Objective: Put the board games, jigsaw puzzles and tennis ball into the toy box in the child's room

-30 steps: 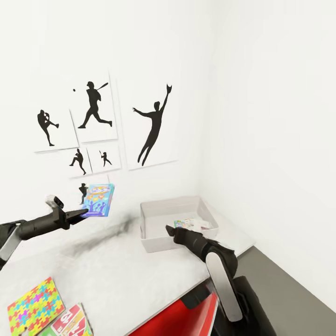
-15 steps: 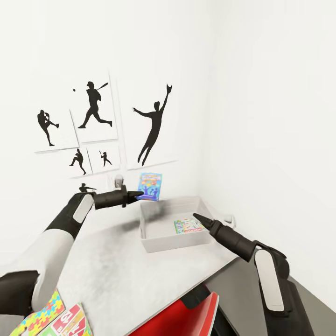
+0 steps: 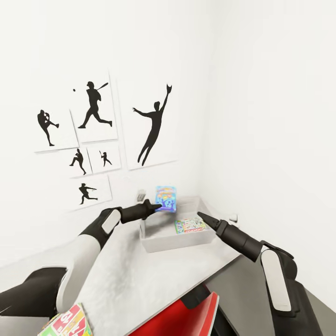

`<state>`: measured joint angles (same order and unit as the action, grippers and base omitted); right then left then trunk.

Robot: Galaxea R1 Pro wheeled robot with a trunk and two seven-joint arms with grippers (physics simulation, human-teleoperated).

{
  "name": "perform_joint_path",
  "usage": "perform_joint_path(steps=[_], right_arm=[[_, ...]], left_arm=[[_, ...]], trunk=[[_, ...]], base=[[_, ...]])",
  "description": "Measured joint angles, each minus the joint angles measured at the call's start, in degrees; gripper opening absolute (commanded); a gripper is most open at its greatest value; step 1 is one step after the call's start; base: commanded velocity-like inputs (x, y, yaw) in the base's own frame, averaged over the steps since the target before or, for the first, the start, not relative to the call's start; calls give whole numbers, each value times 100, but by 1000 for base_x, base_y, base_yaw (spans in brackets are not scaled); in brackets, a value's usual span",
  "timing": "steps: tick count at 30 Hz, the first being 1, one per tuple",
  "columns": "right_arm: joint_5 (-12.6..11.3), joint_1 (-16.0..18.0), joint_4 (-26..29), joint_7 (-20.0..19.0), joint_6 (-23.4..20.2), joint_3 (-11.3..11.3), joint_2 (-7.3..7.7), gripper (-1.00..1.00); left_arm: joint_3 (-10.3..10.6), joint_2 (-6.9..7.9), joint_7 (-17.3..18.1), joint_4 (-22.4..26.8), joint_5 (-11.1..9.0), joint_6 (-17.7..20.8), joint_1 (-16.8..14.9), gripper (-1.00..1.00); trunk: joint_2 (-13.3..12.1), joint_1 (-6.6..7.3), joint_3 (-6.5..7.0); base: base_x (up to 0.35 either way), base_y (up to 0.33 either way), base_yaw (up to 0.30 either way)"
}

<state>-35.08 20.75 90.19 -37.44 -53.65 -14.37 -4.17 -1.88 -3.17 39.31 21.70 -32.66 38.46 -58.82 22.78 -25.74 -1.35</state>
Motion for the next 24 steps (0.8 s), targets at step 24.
perform_joint_path(steps=[24], right_arm=[[19,-16,-2,-40,472,61,-51,100]], left_arm=[[-71,-150,-1055,-476,-11,-625,-6,-100]], trunk=[[0,0,0]], base=[[0,0,0]])
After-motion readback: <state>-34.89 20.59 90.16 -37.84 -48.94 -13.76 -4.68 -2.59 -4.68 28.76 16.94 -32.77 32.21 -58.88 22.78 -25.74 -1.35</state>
